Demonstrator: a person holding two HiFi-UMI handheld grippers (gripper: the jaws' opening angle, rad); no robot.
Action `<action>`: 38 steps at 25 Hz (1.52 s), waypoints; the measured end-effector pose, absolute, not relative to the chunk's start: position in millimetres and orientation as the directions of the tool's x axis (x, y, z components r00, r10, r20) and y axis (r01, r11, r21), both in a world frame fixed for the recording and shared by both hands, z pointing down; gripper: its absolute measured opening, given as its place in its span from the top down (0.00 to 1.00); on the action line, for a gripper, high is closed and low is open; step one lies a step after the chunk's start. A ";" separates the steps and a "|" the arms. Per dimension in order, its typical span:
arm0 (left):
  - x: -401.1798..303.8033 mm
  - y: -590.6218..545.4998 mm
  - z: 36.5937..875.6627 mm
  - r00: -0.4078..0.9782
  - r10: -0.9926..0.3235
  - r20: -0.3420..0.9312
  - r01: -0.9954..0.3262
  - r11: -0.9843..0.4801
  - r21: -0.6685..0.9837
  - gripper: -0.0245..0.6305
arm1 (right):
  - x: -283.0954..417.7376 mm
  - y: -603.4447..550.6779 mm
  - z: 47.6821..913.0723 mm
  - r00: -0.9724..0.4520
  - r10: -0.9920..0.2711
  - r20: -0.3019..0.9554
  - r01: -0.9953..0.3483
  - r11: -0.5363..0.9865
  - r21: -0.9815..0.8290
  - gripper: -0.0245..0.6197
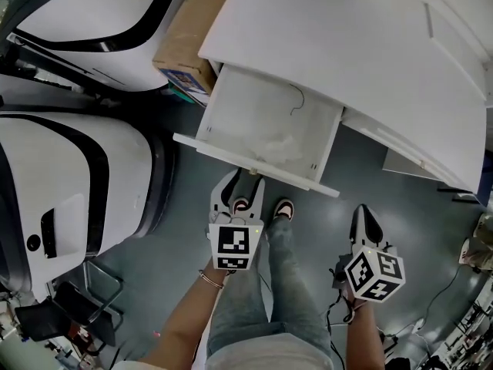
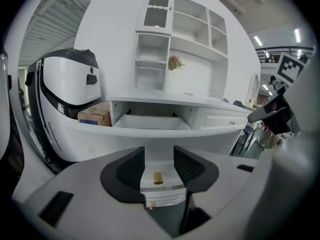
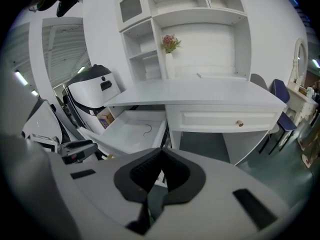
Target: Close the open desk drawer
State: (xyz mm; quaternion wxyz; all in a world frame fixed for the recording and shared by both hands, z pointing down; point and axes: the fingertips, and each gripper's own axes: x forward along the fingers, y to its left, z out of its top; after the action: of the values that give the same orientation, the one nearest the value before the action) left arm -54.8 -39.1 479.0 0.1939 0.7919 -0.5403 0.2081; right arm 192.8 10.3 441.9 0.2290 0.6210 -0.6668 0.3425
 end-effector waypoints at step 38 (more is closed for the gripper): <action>-35.5 -133.0 479.2 0.274 -0.784 0.557 -0.952 -0.302 0.043 0.68 | 278.0 6.4 424.9 0.038 -0.704 0.709 -0.957 -0.230 -0.177 0.95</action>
State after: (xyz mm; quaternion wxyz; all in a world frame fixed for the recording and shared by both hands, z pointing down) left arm -35.5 -133.0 479.2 0.1887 0.7755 -0.5596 0.2231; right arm 278.0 6.4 424.9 0.1773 0.6983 -0.5946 0.3570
